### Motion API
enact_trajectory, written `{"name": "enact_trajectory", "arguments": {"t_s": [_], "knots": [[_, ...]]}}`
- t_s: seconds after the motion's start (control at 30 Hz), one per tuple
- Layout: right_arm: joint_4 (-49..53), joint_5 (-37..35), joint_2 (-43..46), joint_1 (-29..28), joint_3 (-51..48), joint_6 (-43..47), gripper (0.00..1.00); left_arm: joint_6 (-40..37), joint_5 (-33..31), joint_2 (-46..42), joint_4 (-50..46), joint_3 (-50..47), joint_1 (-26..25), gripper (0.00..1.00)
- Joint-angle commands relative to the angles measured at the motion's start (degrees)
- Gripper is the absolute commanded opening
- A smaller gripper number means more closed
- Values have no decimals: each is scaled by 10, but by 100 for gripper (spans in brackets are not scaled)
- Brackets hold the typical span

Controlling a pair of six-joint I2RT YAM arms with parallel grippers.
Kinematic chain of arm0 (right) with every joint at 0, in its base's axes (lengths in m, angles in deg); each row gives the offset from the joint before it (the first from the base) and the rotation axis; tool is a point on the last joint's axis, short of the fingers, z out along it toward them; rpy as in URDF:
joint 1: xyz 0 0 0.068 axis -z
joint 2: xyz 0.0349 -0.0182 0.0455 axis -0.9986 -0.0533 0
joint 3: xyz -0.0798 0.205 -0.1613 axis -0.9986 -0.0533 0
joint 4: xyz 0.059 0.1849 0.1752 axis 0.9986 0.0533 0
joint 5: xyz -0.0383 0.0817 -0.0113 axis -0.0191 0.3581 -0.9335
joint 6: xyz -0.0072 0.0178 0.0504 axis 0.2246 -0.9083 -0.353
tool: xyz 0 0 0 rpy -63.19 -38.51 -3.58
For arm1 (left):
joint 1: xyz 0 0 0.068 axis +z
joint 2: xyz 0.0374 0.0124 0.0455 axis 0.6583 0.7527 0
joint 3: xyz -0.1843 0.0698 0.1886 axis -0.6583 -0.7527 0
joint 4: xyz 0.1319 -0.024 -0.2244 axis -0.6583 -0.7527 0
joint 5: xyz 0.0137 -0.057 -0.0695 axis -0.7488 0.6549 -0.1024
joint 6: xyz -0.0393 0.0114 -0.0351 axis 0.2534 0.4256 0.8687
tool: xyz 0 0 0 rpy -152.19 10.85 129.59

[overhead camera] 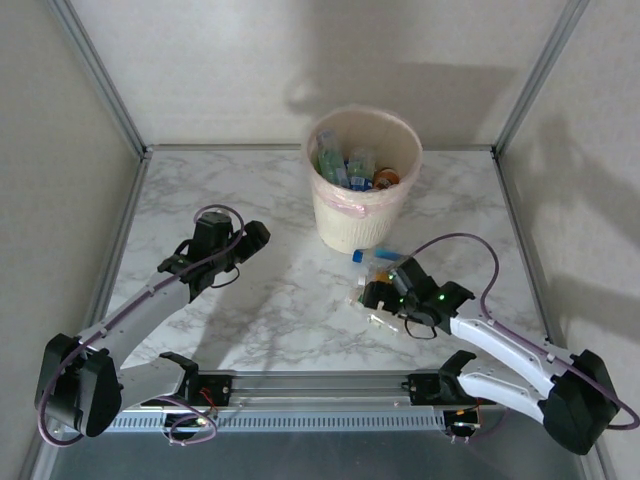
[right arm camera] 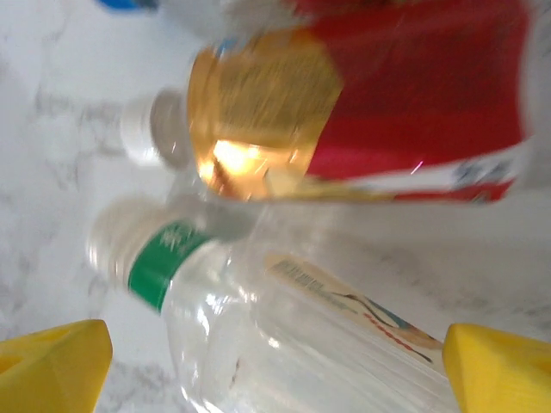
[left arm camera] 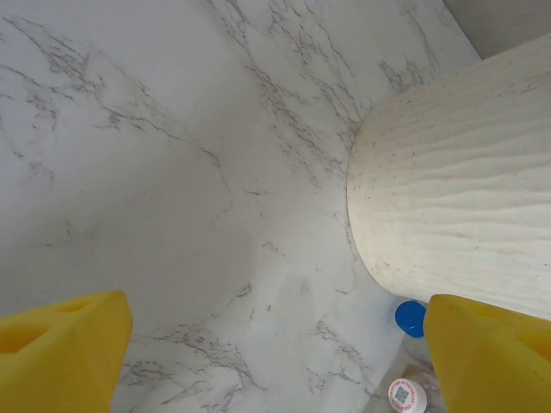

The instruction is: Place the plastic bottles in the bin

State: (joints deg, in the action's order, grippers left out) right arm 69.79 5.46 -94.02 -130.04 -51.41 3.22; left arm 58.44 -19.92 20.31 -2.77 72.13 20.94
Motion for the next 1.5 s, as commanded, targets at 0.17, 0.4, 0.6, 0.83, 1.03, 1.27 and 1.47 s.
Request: {"name": "enact_trajectory", "arguments": {"t_s": [0.17,0.4,0.6,0.83,1.03,1.27,1.47], "knots": [[12,-39,-24,-92,0,-63,99,2,-3,-13,7,-5,-6,88],[-1,-66,-102,-133,12,-71,91,7,-3,-18,6,-9,-6,88],[-9,-76,-134,-146,12,-71,74,7,-9,-19,3,-16,-6,88],[0,-83,-114,-155,17,-73,58,11,-8,-17,9,-17,-6,88],[-3,-77,-89,-190,61,-52,48,12,-9,-13,10,-16,-6,88],[42,-118,-86,-220,214,-6,44,15,-6,-8,15,-15,-6,88],[54,-137,-95,-220,353,46,44,18,1,1,33,-25,-7,88]]}}
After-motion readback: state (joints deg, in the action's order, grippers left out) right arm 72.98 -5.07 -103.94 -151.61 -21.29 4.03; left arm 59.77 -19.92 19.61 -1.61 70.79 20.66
